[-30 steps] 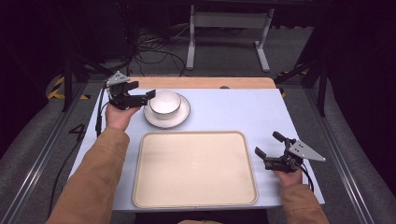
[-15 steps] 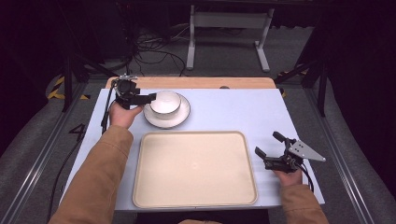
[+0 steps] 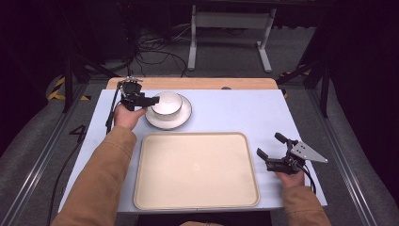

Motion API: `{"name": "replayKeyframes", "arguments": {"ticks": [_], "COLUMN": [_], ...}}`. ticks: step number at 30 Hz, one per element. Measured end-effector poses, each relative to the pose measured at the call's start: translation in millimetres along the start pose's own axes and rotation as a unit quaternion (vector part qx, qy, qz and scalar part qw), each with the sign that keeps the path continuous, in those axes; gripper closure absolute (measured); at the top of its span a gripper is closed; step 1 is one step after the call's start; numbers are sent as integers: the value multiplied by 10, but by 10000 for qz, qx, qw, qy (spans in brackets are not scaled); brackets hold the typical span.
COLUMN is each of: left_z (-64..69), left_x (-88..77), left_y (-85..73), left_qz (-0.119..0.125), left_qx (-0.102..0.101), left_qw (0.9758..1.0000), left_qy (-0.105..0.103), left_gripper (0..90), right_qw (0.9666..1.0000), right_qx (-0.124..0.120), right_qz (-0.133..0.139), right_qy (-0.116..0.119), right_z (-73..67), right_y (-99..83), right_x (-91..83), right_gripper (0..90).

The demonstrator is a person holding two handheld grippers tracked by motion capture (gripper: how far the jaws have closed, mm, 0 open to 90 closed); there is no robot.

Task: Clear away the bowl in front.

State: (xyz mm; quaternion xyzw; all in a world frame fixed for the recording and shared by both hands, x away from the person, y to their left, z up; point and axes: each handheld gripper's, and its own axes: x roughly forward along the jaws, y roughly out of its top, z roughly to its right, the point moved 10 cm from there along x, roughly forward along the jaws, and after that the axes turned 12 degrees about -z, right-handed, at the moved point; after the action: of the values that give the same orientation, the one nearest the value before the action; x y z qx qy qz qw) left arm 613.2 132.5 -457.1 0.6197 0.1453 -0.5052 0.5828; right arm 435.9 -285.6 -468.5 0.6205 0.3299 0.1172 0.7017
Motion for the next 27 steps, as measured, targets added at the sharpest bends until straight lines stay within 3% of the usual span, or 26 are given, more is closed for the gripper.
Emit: {"name": "replayKeyframes", "arguments": {"ticks": [7,16,27], "left_z": [-26,-24,22], "left_x": [100,208,307], "left_y": [-60,-124,-165], "left_qz": [-299,-650,-926], "left_qx": [-152,-493,-495], "left_qw": [9994,9966,9944], "left_qy": [-7,-136,-88], "left_gripper": [368,494,620], "right_qw": [10000,10000,10000], "right_qx": [-4,-4,1], "right_qz": [-7,-12,-8], "right_qy": [2,3,4], "right_z": [-1,-1,-6], "right_y": [-1,-2,0], "right_x": [2,2,3], "right_gripper": [13,15,16]}}
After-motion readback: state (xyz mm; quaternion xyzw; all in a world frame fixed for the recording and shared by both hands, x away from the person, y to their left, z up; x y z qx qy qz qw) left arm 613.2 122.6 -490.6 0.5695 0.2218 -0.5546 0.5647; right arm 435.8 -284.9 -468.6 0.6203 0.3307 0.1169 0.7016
